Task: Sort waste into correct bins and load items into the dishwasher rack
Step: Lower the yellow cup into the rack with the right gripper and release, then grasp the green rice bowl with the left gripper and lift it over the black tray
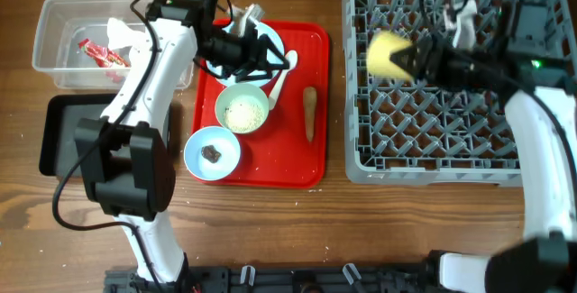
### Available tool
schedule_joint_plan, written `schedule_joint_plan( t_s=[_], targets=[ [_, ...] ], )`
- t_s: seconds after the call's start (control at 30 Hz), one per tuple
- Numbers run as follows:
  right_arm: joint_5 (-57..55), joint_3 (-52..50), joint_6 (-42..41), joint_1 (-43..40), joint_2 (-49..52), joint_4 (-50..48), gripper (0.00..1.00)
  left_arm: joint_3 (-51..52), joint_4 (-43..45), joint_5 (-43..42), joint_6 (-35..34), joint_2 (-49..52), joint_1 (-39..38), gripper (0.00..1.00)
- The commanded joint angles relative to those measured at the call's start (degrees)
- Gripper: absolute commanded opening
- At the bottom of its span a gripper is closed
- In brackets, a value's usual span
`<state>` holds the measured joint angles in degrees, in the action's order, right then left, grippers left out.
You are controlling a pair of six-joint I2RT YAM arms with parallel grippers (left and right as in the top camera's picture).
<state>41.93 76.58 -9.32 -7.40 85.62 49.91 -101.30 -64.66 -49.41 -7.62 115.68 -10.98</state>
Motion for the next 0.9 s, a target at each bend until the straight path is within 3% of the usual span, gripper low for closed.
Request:
schedule_joint_plan(
  t_s=[0.0,0.07,0.2,0.4,0.47,0.5,0.53,0.6,0.77,0.87],
  targets=[
    [-22.97,2.47,-1.40,3.54,-7.41,12.66,0.55,-0.94,0.22,23.78,-2.29,-1.62,-1.29,0.55],
    [-30.97,2.45,-3.58,7.50,-7.91,23.06,0.55,-0.94,0.28,28.76,-2.27,-1.62,-1.29,0.54],
    [-41.31,2.19,-11.23,14.51,-5.20,31.69,0.57,-0.94,0.66,33.57,-2.25,-1.62,-1.29,0.55],
    [-42.12,-3.54,-11.85,15.21,3.41,25.68,0.59,-0.94,0.63,34.34,-2.25,-1.62,-1.29,0.55],
    [-42.12,-3.54,-11.67,15.21,5.07,24.63,0.70,-0.94,0.61,34.34,-2.25,-1.62,-1.29,0.55],
    [-42.12,-3.54,-11.63,15.21,5.38,24.50,0.86,-0.94,0.59,34.34,-2.25,-1.62,-1.29,0.55],
    [-42.12,-3.54,-11.63,15.21,5.38,24.50,0.93,-0.94,0.59,34.32,-2.25,-1.62,-1.29,0.56],
    [-42.10,-3.13,-11.74,15.19,5.35,24.37,0.99,-0.94,0.61,34.32,-2.25,-1.62,-1.29,0.56],
    [-34.23,10.73,-8.39,15.50,5.11,25.66,0.98,-1.22,-2.01,34.29,-2.38,-3.80,-1.29,0.55],
    [-32.79,16.90,-7.34,18.56,5.11,21.99,0.97,-1.22,-4.87,34.32,-4.61,-7.80,-1.81,0.48]
  ],
)
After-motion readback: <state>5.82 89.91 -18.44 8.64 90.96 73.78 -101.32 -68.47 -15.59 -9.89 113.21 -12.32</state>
